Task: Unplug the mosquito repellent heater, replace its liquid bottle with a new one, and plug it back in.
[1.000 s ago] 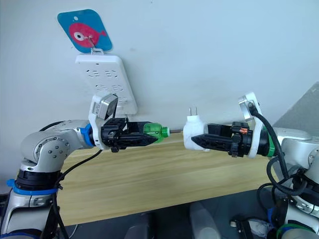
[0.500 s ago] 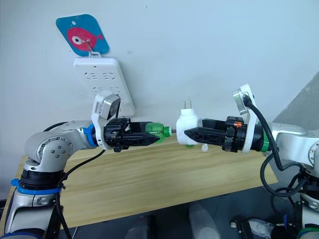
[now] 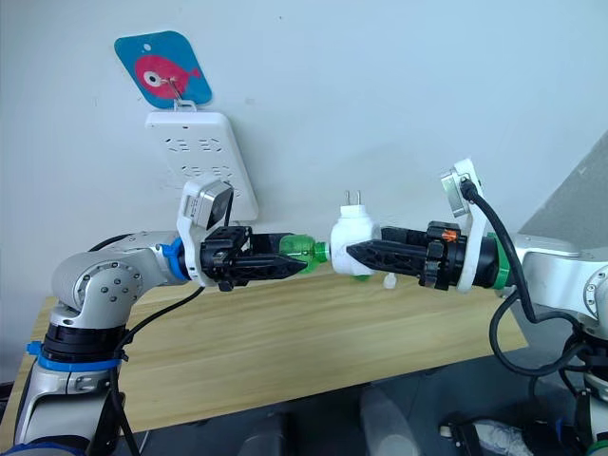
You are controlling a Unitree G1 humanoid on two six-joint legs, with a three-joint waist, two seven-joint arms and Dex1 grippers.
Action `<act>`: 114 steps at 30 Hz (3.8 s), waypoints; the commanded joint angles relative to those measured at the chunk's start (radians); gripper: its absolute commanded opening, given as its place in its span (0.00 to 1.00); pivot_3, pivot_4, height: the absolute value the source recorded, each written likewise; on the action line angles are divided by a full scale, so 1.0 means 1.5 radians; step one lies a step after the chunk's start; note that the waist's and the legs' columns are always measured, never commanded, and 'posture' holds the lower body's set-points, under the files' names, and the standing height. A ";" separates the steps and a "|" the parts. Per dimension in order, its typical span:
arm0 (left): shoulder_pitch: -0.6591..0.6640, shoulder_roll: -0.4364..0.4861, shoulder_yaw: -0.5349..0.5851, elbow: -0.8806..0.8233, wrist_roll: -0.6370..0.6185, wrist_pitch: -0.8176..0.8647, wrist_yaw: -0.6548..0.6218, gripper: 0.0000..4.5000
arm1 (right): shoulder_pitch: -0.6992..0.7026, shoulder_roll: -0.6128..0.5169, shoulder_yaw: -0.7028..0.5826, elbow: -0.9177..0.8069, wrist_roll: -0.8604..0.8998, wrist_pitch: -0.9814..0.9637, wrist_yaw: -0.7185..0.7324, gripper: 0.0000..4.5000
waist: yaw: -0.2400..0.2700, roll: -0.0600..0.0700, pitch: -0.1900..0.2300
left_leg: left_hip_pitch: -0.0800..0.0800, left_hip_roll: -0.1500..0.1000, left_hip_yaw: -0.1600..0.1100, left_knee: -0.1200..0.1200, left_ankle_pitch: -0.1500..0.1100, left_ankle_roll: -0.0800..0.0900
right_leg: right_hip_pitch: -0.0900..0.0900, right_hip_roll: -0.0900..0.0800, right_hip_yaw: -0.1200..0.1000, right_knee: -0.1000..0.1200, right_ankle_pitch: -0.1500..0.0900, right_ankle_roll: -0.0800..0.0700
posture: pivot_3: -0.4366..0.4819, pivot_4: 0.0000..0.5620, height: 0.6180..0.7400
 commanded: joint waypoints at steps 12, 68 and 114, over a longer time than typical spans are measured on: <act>-0.017 0.004 0.001 -0.050 -0.017 0.006 -0.008 0.51 | -0.009 -0.022 0.019 -0.019 0.031 -0.029 0.024 0.67 | 0.002 0.000 0.000 | 0.000 0.000 0.000 0.000 0.000 0.000 | 0.000 0.000 0.000 0.000 0.001 -0.001 | 0.28 0.23 0.97; 0.002 -0.016 0.015 -0.048 -0.004 -0.010 0.012 0.51 | -0.025 -0.014 0.038 0.025 -0.017 -0.017 0.084 0.67 | 0.018 0.000 -0.012 | 0.000 0.000 0.000 0.001 0.000 0.000 | 0.000 0.000 0.000 0.001 0.001 -0.001 | 0.30 0.22 0.97; -0.021 -0.001 0.015 -0.055 -0.025 0.032 -0.007 0.51 | -0.020 -0.041 0.024 0.040 -0.081 0.017 0.171 0.67 | 0.018 0.000 -0.013 | 0.000 0.000 0.000 0.001 0.000 0.000 | 0.000 0.000 0.000 0.001 0.001 -0.001 | 0.30 0.22 0.97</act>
